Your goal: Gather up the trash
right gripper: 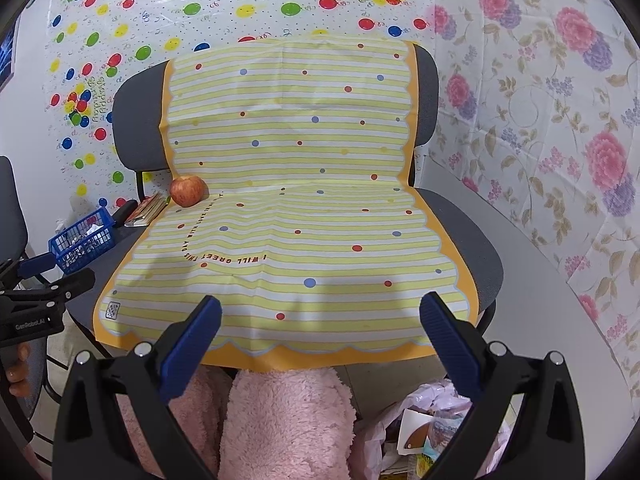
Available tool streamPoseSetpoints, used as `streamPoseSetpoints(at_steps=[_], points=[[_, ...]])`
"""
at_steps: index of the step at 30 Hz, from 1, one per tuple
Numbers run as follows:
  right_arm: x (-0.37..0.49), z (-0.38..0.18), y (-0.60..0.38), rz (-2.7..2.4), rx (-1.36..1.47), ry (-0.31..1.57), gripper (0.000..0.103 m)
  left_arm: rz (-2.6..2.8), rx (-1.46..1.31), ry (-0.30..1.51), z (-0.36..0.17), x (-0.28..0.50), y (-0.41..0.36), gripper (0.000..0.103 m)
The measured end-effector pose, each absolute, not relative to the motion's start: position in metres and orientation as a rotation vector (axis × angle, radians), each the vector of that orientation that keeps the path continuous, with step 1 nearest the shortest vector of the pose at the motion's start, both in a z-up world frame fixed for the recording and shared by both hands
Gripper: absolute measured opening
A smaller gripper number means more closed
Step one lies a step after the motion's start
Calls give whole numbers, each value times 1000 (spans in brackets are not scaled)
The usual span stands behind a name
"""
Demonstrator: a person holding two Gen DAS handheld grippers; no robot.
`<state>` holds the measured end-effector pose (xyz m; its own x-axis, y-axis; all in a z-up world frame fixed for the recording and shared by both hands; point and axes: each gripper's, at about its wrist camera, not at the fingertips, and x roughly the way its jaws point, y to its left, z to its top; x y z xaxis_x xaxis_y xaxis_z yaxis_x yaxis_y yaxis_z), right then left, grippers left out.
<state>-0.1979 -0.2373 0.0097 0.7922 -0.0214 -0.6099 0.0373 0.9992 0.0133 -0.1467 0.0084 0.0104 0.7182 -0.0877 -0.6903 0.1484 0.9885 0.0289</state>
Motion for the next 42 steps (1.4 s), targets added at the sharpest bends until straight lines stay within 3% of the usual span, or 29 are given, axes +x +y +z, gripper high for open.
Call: streamPoseSetpoints(at_steps=[42], points=[[-200, 8, -243, -41, 33, 658, 97, -110, 86, 761, 7, -148, 9, 96]])
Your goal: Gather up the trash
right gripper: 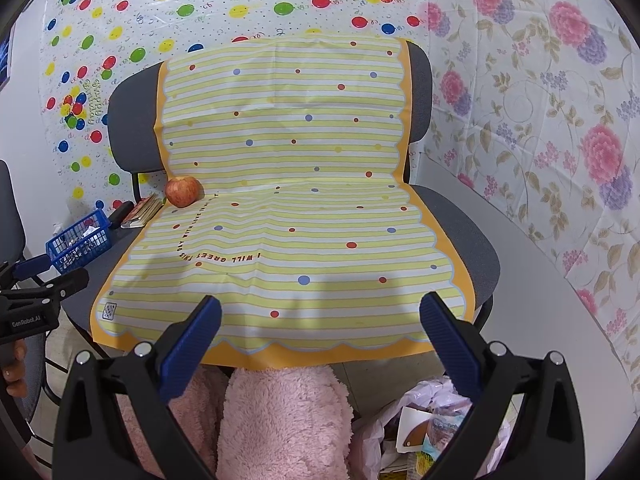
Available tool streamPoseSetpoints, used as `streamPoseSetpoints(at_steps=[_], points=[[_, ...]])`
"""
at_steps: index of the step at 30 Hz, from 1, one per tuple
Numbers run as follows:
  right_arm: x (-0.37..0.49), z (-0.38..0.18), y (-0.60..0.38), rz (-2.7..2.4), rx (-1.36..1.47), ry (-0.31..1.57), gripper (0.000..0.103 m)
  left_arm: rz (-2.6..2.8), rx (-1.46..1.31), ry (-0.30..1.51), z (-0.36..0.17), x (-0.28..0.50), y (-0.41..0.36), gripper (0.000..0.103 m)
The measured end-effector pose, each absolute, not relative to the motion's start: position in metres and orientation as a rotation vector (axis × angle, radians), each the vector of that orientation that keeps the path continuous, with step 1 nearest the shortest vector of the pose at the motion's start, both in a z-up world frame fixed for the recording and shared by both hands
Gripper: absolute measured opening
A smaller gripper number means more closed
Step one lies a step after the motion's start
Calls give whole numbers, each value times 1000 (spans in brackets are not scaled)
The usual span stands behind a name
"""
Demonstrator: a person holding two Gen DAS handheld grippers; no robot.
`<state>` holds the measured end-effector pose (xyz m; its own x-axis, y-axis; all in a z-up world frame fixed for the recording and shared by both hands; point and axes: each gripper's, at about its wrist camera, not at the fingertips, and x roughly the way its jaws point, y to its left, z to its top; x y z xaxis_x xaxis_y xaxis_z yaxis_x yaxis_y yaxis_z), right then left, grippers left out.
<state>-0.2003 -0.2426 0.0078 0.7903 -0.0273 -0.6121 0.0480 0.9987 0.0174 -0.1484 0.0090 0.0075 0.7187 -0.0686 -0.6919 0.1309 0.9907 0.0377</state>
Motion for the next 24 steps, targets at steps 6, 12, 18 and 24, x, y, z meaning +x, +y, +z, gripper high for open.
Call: streamPoseSetpoints(at_steps=[6, 12, 18, 24], points=[[-200, 6, -243, -46, 34, 659, 97, -104, 89, 758, 7, -148, 9, 96], [-198, 5, -245, -47, 39, 665, 97, -92, 97, 758, 8, -145, 8, 96], [-184, -3, -250, -48, 38, 686, 97, -100, 109, 747, 3, -133, 4, 96], [-139, -18, -270, -92, 17, 712, 97, -129, 116, 793, -16, -101, -4, 96]])
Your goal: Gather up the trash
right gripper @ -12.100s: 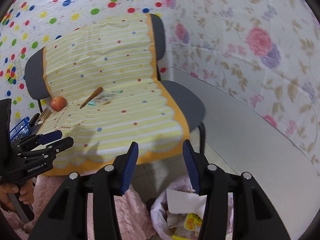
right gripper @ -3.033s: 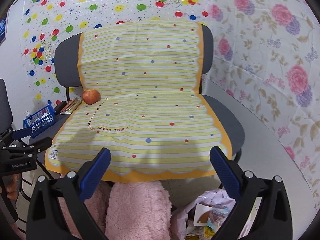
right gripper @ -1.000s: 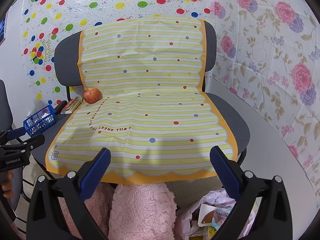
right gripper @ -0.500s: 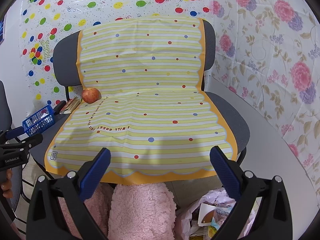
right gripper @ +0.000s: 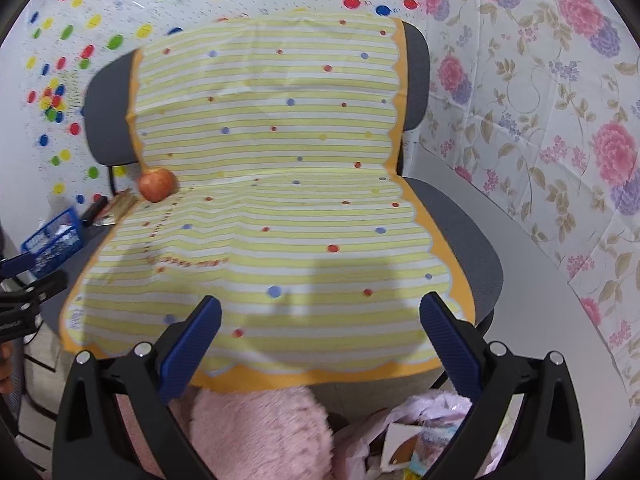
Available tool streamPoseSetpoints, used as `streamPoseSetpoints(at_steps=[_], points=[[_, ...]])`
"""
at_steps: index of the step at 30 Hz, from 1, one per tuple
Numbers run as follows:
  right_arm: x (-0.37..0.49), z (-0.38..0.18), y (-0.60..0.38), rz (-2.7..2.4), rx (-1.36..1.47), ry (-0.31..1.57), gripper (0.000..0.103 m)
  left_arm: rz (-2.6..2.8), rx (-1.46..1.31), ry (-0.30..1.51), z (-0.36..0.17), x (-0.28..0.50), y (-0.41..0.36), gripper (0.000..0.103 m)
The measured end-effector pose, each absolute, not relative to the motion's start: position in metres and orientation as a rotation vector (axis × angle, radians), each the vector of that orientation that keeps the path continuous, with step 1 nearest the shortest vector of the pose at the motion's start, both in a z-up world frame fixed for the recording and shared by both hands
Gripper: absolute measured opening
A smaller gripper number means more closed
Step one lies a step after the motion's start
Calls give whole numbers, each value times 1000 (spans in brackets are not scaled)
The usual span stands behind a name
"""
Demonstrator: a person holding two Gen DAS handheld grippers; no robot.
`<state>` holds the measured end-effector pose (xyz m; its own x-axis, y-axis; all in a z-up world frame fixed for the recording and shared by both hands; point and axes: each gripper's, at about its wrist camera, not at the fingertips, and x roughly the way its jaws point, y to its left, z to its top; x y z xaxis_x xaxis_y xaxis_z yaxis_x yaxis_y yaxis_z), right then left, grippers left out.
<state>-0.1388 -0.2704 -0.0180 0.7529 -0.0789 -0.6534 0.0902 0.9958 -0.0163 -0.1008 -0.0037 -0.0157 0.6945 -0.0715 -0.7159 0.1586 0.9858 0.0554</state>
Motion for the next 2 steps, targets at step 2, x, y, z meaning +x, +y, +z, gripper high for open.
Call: streamPoseSetpoints(at_steps=[2], points=[[-117, -26, -284, -105, 27, 724, 97, -132, 112, 805, -22, -91, -3, 96]])
